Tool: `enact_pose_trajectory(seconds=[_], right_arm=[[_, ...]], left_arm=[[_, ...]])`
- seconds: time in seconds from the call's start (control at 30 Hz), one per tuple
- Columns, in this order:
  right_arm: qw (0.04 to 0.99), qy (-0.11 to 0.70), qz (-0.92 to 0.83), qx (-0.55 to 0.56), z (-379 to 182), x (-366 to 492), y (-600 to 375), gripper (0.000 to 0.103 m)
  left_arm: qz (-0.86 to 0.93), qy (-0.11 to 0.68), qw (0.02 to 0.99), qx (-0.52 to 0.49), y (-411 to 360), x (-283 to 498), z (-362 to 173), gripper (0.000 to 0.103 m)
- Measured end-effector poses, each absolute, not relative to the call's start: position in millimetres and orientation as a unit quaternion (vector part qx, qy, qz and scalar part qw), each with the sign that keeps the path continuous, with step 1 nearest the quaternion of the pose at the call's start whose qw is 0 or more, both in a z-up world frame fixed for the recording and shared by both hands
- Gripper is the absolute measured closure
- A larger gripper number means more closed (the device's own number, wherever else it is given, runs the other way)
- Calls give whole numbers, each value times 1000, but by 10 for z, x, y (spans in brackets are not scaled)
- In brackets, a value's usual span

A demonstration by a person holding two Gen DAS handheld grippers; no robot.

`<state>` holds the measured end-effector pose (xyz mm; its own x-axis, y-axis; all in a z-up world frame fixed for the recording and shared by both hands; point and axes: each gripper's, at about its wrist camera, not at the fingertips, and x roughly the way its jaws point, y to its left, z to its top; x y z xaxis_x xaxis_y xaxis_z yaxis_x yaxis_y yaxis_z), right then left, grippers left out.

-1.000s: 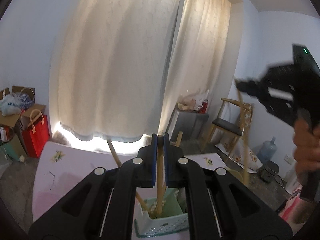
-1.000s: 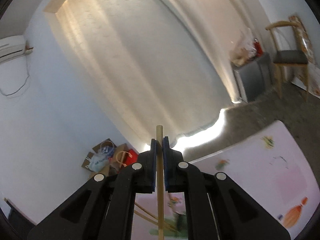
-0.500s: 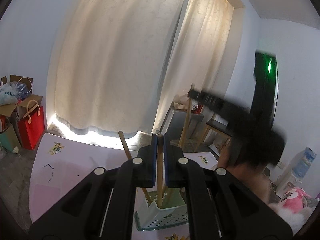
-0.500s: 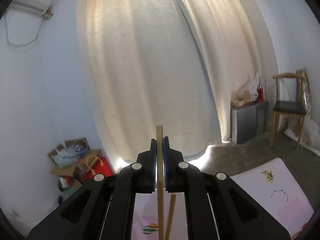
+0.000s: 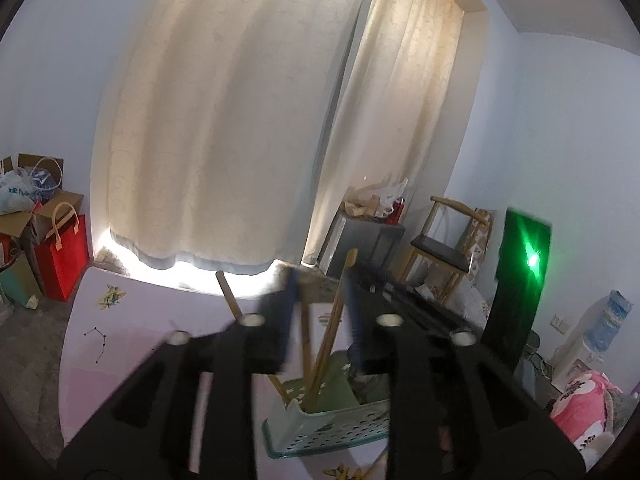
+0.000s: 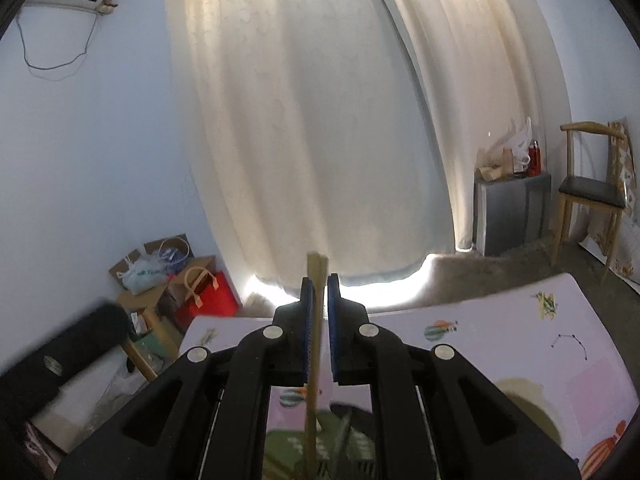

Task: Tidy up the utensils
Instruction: 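Open the left tool to drop its chopstick into the green basket, then grasp a loose wooden chopstick on the table with the left tool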

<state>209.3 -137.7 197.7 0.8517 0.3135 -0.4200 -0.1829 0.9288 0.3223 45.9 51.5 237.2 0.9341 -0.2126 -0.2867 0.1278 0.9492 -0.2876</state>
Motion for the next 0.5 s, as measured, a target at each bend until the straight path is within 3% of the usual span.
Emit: enact_pose_trajectory(seconds=[0.03,0.1,0.17,0.33,0.4,0.5], right_arm=[[953,238,130,138,1985,2071,-1412,95],[954,231,130,142,2051,2000,-1490,91],[955,222,128,146,2123,1908,-1585,82],[961,191,99,171,2374,1532,-1969,82],[959,194,77,192,2368,1309,-2224,82],[941,253,30,222,2107,1070,-2663,78]], left_arm=[[-85,151,976,-132,509,417,2412,58],[-82,139,979,-125,484,337,2486,51],[-76,132,982,-110,438,233,2569,51],[-105,141,978,-117,312,-185,2640,53],[-133,183,966,-124,204,-277,2482,63],[-187,298,933,-73,-173,-181,1969,64]])
